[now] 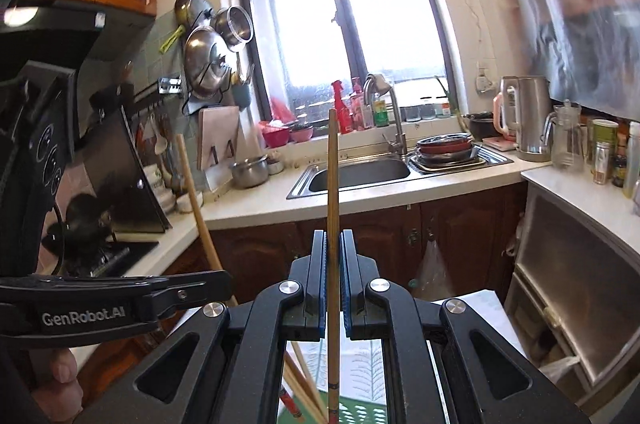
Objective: Organize utensils
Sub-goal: 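Lift the held chopsticks with both tools up over the green holder, then lower chopsticks into the green holder and open both tools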
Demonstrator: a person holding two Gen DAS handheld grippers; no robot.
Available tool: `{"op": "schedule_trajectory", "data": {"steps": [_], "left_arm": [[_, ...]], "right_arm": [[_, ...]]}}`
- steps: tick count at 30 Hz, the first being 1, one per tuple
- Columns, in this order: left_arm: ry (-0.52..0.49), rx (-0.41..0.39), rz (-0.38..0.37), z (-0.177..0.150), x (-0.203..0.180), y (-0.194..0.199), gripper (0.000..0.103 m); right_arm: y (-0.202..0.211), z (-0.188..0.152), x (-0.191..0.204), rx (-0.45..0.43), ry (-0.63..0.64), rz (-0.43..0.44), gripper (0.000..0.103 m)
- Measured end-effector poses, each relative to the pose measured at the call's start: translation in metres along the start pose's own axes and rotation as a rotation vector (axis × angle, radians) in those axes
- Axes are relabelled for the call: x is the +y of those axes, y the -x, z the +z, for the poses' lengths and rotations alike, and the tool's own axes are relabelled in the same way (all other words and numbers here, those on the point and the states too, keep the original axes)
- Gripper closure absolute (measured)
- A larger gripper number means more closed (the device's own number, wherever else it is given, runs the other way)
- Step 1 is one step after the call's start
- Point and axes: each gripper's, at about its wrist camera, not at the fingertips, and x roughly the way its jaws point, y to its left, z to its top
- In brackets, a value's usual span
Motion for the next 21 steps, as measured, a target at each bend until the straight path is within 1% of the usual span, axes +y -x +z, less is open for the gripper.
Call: {"op": "schedule_trajectory", "data": {"steps": [2, 4, 5, 9, 11, 13, 14, 17, 21], "left_arm": [[-0.007, -0.012, 0.006, -0.011, 0.002, -0.009, 0.099], [-0.009, -0.016, -0.007, -0.023, 0.004, -0.015, 0.099], [-0.010, -0.011, -0.014, -0.027, 0.005, -0.019, 0.099], [-0.015, 0.034, -0.020, -0.049, 0.009, -0.032, 0.099], [-0.017, 0.073, -0.015, -0.059, 0.011, -0.035, 0.094], [-0.030, 0.115, -0.015, -0.069, 0.012, -0.036, 0.090], [-0.038, 0.127, -0.012, -0.074, 0.013, -0.035, 0.088], [-0.047, 0.159, -0.013, -0.083, 0.015, -0.028, 0.084], [-0.046, 0.209, 0.002, -0.094, 0.019, -0.021, 0.081]], "right_arm": [[-0.012, -0.022, 0.001, 0.003, 0.018, 0.012, 0.098], [-0.024, -0.036, 0.001, 0.022, 0.027, 0.032, 0.098], [-0.029, -0.050, 0.002, 0.032, 0.032, 0.038, 0.098], [-0.044, -0.096, 0.008, 0.099, 0.069, 0.045, 0.097], [-0.046, -0.114, 0.009, 0.146, 0.102, 0.076, 0.097], [-0.047, -0.127, 0.013, 0.179, 0.128, 0.087, 0.094], [-0.044, -0.140, 0.016, 0.190, 0.138, 0.090, 0.093], [-0.042, -0.154, 0.018, 0.225, 0.149, 0.101, 0.092], [-0.034, -0.167, 0.021, 0.262, 0.104, 0.106, 0.092]]}}
